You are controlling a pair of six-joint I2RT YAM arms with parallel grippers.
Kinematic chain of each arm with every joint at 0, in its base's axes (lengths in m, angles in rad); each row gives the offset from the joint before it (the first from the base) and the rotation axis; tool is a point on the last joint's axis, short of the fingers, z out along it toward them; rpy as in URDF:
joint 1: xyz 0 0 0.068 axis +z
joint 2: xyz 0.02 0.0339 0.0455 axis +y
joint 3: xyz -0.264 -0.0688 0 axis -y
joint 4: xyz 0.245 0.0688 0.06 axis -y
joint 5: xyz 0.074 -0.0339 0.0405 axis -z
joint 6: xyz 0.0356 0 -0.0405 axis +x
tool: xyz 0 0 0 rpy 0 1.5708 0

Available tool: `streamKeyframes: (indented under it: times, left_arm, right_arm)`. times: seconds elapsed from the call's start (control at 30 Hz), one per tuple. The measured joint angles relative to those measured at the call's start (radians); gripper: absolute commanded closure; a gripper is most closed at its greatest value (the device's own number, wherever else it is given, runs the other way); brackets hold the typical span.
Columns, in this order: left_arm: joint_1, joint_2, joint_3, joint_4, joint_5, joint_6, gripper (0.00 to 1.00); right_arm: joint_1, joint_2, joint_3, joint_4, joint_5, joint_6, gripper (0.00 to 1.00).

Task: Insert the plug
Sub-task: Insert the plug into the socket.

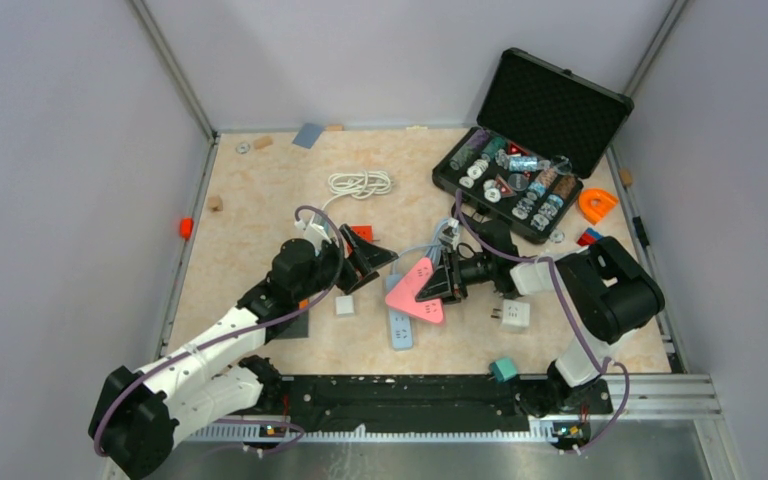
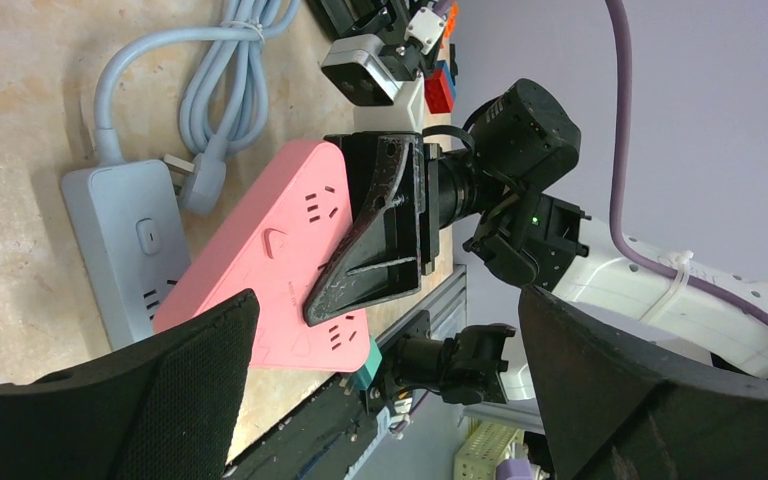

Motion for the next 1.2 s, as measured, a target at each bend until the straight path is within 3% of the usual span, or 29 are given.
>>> streamKeyframes:
  times: [1.2]
  left_arm:
    - [0.0, 0.011, -0.004, 0.0, 0.009, 0.0, 0.01]
  right_arm:
    - [0.003, 0.004, 0.002, 0.042, -0.015, 0.0, 1.0]
